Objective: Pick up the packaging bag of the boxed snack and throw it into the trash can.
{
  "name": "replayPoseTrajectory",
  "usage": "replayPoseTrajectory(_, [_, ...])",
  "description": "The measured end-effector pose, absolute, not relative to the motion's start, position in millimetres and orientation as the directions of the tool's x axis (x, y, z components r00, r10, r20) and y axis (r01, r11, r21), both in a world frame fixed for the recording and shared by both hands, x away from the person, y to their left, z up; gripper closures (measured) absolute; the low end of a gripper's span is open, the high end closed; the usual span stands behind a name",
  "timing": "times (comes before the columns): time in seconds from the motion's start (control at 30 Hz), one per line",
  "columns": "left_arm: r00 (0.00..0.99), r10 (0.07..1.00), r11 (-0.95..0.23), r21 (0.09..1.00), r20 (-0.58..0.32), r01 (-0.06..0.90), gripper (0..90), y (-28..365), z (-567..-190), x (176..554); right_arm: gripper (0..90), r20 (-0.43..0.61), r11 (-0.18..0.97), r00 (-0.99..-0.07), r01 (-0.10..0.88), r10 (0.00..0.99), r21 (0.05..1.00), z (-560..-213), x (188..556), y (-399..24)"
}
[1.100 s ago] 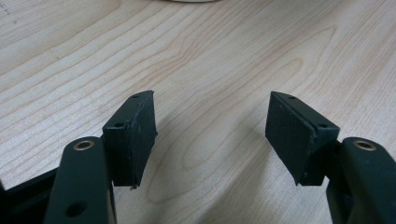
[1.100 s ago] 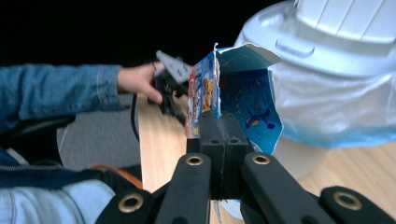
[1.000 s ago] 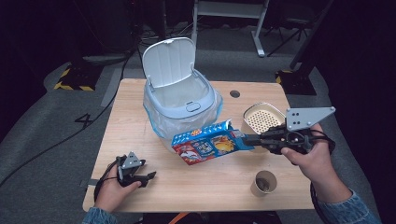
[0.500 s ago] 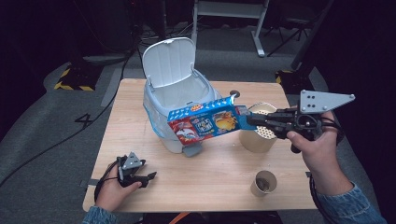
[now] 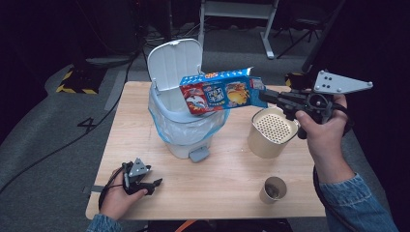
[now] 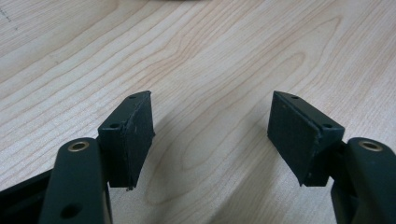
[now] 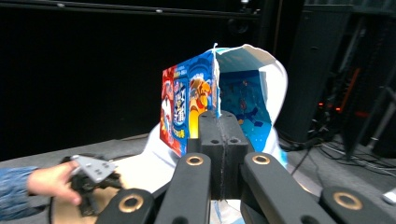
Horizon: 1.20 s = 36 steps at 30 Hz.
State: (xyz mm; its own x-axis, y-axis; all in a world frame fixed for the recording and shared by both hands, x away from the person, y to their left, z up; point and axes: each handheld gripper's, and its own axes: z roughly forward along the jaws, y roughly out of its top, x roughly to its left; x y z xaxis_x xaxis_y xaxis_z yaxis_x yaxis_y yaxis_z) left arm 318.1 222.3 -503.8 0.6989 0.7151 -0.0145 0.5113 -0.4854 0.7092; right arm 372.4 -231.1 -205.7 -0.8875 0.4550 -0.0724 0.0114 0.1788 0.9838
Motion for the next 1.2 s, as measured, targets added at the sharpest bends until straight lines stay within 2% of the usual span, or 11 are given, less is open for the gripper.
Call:
replayPoseTrajectory(0.2, [0.699, 0.715, -0.485, 0.709, -0.016, 0.512, 31.7, 222, -504, 318, 90.0, -0.117, 0.224, -0.854, -0.001, 0.507, 0.974, -207, 388, -219])
replayPoseTrajectory(0.4, [0.7, 0.714, -0.484, 0.709, -0.02, 0.513, 31.2, 222, -504, 318, 90.0, -0.157, 0.28, -0.842, -0.007, 0.516, 0.96, -213, 399, -199])
replayPoseTrajectory(0.87, [0.702, 0.712, -0.487, 0.708, -0.017, 0.511, 30.8, 222, -504, 318, 90.0, -0.271, 0.408, -0.835, -0.061, 0.48, 0.911, -218, 409, -161])
replayPoseTrajectory(1.2, [0.703, 0.711, -0.488, 0.708, -0.017, 0.51, 30.8, 222, -504, 318, 90.0, -0.3, 0.459, -0.841, -0.071, 0.45, 0.886, -222, 414, -146])
